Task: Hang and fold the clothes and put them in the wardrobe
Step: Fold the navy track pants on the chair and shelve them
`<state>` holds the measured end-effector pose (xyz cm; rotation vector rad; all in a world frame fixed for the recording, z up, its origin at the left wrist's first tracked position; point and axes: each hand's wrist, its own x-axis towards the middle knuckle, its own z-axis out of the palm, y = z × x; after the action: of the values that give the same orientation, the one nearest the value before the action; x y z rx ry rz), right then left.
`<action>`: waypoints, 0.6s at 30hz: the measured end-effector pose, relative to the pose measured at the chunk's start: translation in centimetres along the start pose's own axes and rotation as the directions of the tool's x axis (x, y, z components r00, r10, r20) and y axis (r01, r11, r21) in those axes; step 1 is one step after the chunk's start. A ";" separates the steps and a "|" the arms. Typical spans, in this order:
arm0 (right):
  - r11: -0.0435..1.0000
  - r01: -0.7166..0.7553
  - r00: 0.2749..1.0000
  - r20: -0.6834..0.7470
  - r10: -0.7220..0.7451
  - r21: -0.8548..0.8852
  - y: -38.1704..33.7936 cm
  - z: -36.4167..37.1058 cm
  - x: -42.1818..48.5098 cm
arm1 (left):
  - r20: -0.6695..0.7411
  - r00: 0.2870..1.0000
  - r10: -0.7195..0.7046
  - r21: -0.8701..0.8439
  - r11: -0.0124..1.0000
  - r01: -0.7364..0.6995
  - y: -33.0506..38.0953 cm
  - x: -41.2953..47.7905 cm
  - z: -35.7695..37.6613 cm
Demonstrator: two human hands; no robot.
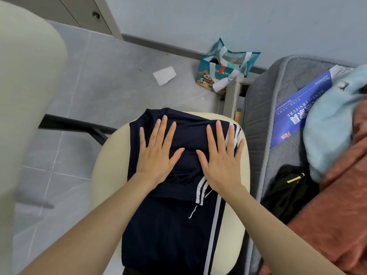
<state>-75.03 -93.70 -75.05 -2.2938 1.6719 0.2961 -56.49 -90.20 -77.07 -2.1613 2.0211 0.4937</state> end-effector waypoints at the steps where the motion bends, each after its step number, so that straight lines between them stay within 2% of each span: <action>1: 1.000 0.005 1.000 0.014 -0.004 -0.013 -0.1 -0.3 0.2 | 0.018 1.000 0.023 0.009 1.000 -0.023 -0.1 0.2 -0.4; 5: 0.987 0.082 0.996 0.031 -0.078 -0.140 0.3 -2.8 1.9 | 0.055 0.985 0.165 0.113 0.979 -0.171 -2.0 3.0 -3.2; 7: 0.984 0.129 0.990 0.078 -0.119 -0.124 1.0 -4.4 3.7 | 0.110 0.968 0.224 0.105 0.966 -0.235 -3.0 5.1 -4.9; 10: 0.994 0.105 0.978 0.185 -0.098 -0.028 1.5 -6.1 6.1 | 0.285 0.941 0.181 -0.005 0.982 -0.187 -3.2 7.7 -6.8; 13: 0.998 0.040 0.964 0.261 -0.051 0.047 1.3 -6.7 6.9 | 0.365 0.922 0.132 -0.020 0.991 -0.134 -2.7 8.4 -7.7; 15: 0.997 0.074 0.961 0.265 -0.073 0.006 0.9 -7.1 6.6 | 0.368 0.924 0.106 -0.015 0.994 -0.109 -2.4 7.9 -8.0; 18: 0.980 0.168 0.970 0.198 -0.144 -0.107 0.5 -8.0 5.9 | 0.265 0.957 0.117 0.055 0.989 -0.136 -2.3 6.8 -8.5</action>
<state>-73.74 -101.93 -69.54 -2.3838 1.4080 0.5779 -52.72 -99.18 -71.67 -1.8228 2.0043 0.6719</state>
